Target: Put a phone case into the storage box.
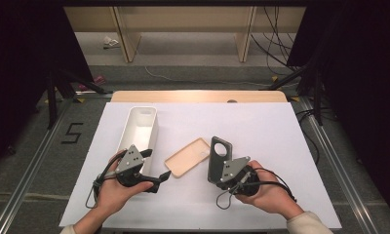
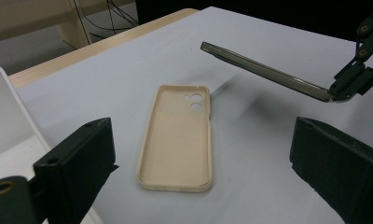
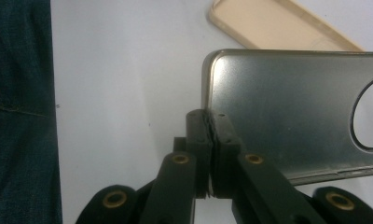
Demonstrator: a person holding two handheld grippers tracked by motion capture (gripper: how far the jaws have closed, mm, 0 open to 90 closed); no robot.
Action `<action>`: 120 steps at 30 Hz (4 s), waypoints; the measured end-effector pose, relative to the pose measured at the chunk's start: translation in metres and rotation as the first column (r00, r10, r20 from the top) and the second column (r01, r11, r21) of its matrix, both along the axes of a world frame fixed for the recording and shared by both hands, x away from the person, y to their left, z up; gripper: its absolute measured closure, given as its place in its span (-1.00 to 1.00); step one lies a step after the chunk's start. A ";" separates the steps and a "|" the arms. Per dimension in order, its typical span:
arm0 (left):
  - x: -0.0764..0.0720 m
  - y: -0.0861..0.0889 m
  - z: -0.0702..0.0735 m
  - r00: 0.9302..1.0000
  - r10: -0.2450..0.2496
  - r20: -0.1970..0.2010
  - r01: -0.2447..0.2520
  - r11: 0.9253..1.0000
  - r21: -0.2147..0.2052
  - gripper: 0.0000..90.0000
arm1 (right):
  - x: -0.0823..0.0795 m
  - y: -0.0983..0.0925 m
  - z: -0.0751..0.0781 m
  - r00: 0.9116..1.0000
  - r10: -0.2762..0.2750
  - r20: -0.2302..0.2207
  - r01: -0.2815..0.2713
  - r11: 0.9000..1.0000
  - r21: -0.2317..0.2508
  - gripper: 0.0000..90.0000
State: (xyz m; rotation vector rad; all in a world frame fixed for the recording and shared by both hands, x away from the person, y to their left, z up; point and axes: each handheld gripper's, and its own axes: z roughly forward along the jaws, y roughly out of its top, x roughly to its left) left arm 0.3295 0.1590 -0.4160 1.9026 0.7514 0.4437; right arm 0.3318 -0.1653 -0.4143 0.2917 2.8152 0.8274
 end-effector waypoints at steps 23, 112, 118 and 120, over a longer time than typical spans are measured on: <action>0.062 -0.059 0.019 0.993 0.025 -0.118 -0.022 1.000 0.021 -0.65 | -0.004 0.013 0.003 0.999 0.024 0.030 -0.024 1.000 0.017 0.97; 0.065 -0.066 0.035 0.994 0.065 -0.087 -0.084 0.967 -0.239 0.81 | 0.007 0.000 0.002 0.973 -0.220 0.065 0.198 0.947 0.252 -0.54; 0.059 -0.051 0.044 0.996 0.072 -0.045 -0.082 0.956 -0.283 0.81 | 0.010 -0.007 0.001 0.963 -0.268 0.021 0.247 0.914 0.322 -0.60; 0.058 -0.048 0.046 0.997 0.073 -0.039 -0.081 0.954 -0.287 0.81 | 0.010 -0.008 0.001 0.962 -0.274 0.012 0.255 0.909 0.331 -0.60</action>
